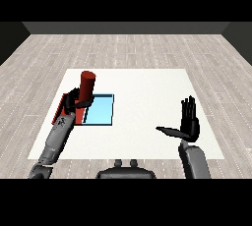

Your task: Pick the red can and put it in the red box

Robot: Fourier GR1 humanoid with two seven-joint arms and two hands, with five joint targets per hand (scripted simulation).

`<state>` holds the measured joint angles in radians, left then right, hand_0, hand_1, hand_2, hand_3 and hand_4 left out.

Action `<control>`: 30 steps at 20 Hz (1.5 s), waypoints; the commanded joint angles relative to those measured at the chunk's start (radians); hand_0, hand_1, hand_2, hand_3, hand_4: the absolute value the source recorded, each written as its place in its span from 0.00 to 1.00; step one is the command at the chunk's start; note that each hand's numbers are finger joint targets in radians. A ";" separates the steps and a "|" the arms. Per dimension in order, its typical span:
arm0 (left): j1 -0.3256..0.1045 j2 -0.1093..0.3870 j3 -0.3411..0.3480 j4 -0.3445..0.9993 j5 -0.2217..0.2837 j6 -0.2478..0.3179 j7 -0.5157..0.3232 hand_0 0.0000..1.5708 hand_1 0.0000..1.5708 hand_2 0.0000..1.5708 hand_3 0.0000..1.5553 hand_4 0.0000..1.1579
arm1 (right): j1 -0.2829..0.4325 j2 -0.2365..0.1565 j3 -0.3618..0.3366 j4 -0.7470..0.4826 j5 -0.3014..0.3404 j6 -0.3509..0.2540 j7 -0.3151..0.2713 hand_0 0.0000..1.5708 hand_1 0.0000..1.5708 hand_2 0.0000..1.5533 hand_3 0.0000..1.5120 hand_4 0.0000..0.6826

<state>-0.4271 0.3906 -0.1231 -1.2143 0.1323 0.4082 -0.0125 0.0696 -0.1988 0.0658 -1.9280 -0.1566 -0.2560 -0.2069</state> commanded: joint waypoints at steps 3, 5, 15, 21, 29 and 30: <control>-0.060 0.128 0.102 0.285 -0.047 -0.015 -0.003 1.00 1.00 0.99 0.95 0.93 | 0.049 0.010 -0.010 0.023 -0.001 0.016 -0.040 0.00 0.00 0.00 0.00 0.00; 0.018 0.156 0.119 0.285 -0.056 -0.014 -0.048 1.00 1.00 0.99 0.96 0.93 | 0.064 0.008 -0.020 -0.027 -0.038 0.038 -0.030 0.00 0.00 0.00 0.00 0.00; -0.250 0.089 0.127 0.904 -0.164 -0.026 -0.148 1.00 1.00 0.95 0.88 0.83 | -0.141 0.005 -0.015 0.217 0.077 0.018 -0.066 0.00 0.00 0.00 0.00 0.00; -0.244 0.023 0.176 1.037 -0.143 -0.020 -0.246 0.48 0.48 0.47 0.32 0.66 | -0.124 0.013 -0.022 0.293 0.089 0.027 -0.124 0.00 0.00 0.00 0.00 0.00; -0.370 0.070 0.048 1.148 -0.289 -0.157 -0.091 0.00 0.00 0.00 0.00 0.00 | -0.113 0.030 -0.034 0.307 0.068 0.045 -0.158 0.00 0.00 0.00 0.00 0.00; -0.328 0.154 0.065 1.155 -0.275 -0.211 -0.123 0.00 0.00 0.00 0.00 0.00 | -0.185 0.063 -0.023 0.366 0.093 0.015 -0.170 0.00 0.00 0.00 0.00 0.00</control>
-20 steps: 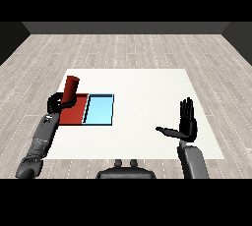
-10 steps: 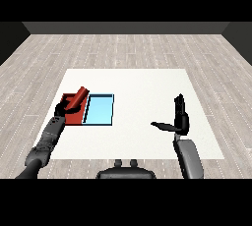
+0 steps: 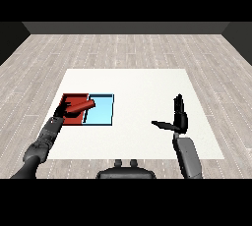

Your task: Pick the red can and put it in the red box

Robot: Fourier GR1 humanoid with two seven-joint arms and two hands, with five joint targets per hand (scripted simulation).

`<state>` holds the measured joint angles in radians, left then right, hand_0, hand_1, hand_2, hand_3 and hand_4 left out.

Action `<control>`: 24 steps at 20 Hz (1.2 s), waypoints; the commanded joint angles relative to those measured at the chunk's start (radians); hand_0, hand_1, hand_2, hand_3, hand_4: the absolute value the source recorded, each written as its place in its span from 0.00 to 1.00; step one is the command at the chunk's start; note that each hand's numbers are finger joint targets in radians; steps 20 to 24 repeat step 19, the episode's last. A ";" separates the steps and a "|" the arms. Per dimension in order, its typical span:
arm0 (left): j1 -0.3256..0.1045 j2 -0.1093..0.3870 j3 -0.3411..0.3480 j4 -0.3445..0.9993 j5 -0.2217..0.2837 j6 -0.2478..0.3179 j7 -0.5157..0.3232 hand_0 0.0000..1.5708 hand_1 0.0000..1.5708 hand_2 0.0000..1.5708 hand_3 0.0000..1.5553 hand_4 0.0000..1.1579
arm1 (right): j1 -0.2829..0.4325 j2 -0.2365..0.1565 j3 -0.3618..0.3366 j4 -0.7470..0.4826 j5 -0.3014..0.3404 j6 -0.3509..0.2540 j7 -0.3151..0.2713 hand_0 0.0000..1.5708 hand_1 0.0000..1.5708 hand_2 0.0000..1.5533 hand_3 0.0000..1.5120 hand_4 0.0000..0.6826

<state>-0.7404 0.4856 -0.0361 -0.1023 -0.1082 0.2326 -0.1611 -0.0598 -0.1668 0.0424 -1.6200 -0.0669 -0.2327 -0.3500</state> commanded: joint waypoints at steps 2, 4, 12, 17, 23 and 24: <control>-0.036 0.025 0.007 0.047 -0.013 0.049 0.031 0.00 0.00 0.00 0.00 0.00 | 0.014 0.006 0.010 -0.011 0.003 0.017 -0.023 0.00 0.00 0.00 0.00 0.00; -0.034 0.060 0.037 0.029 0.013 0.019 0.015 0.00 0.00 0.00 0.00 0.00 | 0.032 0.006 0.006 -0.080 -0.003 0.007 0.023 0.00 0.00 0.00 0.00 0.00; -0.032 -0.021 0.307 -0.261 0.300 0.003 -0.428 0.00 0.00 0.00 0.00 0.00 | -0.002 0.015 -0.005 -0.055 -0.063 0.058 -0.005 0.00 0.00 0.00 0.00 0.00; -0.035 -0.210 0.324 -0.433 0.396 -0.187 -0.575 0.00 0.00 0.00 0.00 0.00 | 0.014 0.026 0.045 -0.049 -0.098 0.133 -0.015 0.00 0.00 0.00 0.00 0.00; 0.061 -0.233 0.296 -0.509 0.396 -0.219 -0.602 0.00 0.00 0.00 0.00 0.00 | 0.013 0.027 0.029 -0.058 -0.148 0.167 -0.015 0.00 0.00 0.00 0.00 0.00; 0.061 -0.233 0.296 -0.509 0.396 -0.219 -0.602 0.00 0.00 0.00 0.00 0.00 | 0.013 0.027 0.029 -0.058 -0.148 0.167 -0.015 0.00 0.00 0.00 0.00 0.00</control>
